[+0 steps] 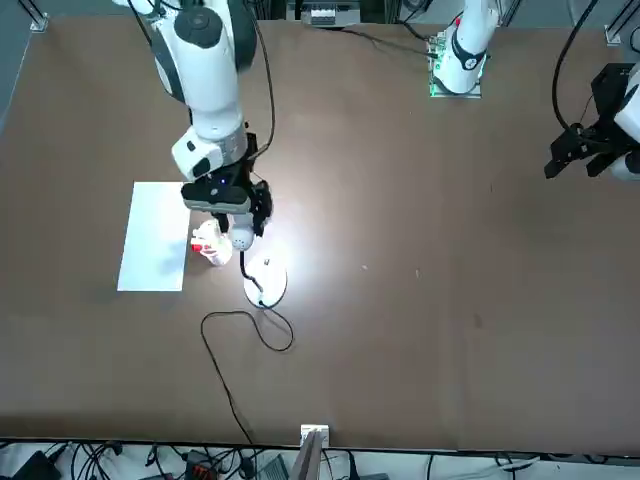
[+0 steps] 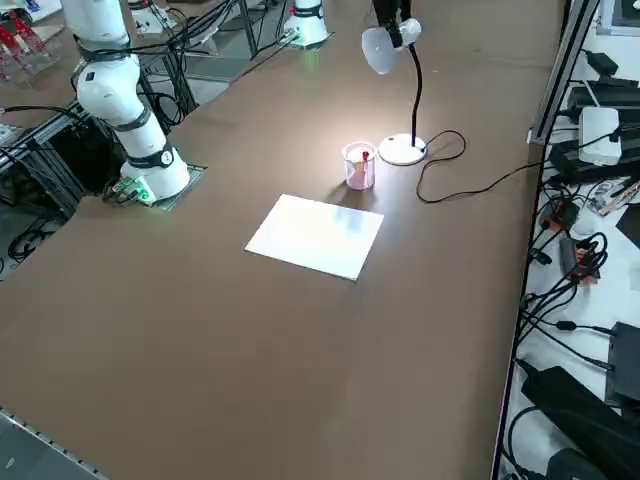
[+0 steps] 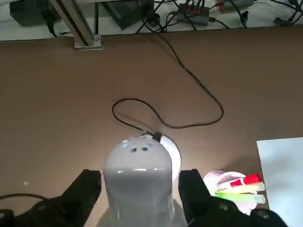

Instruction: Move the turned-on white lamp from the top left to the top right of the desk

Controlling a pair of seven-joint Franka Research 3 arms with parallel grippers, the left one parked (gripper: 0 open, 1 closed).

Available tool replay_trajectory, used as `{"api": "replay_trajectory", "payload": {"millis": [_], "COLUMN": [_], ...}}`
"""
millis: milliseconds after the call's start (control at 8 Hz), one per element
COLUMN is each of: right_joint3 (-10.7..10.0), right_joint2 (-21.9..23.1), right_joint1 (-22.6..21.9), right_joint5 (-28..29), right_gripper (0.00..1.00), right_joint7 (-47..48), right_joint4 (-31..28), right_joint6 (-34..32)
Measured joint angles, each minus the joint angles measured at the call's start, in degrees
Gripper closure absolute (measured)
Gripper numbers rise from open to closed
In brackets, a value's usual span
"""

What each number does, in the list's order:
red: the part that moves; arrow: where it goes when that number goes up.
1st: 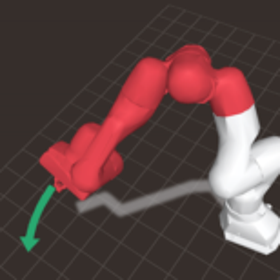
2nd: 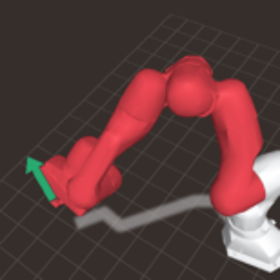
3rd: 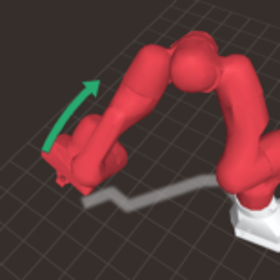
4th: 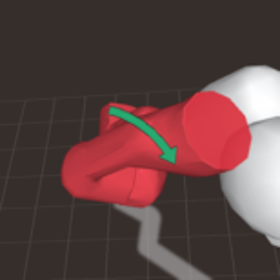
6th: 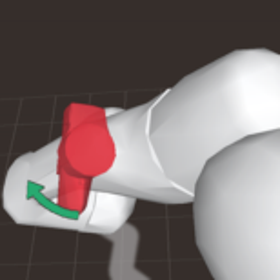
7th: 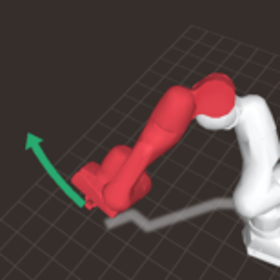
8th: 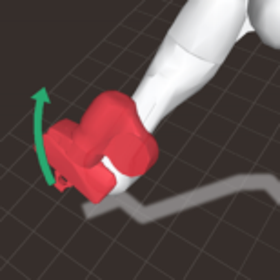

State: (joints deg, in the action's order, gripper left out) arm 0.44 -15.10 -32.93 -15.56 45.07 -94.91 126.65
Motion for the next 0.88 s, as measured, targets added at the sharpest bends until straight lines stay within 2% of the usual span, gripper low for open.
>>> {"api": "replay_trajectory", "payload": {"millis": [250, 375, 625, 875], "right_joint3": [-0.06, -0.21, -0.44, -0.76], "right_joint2": [-0.99, -1.00, -1.00, -1.17], "right_joint1": [-0.04, -0.04, -0.01, 0.27], "right_joint5": [-0.34, -0.51, -0.53, -0.32], "right_gripper": [0.02, 0.15, 0.27, 0.27], "right_joint7": [0.02, 0.12, 0.12, 0.16], "right_joint4": [0.65, 0.72, 1.00, 1.73], "right_joint6": [0.70, 0.70, 0.69, 0.72]}}
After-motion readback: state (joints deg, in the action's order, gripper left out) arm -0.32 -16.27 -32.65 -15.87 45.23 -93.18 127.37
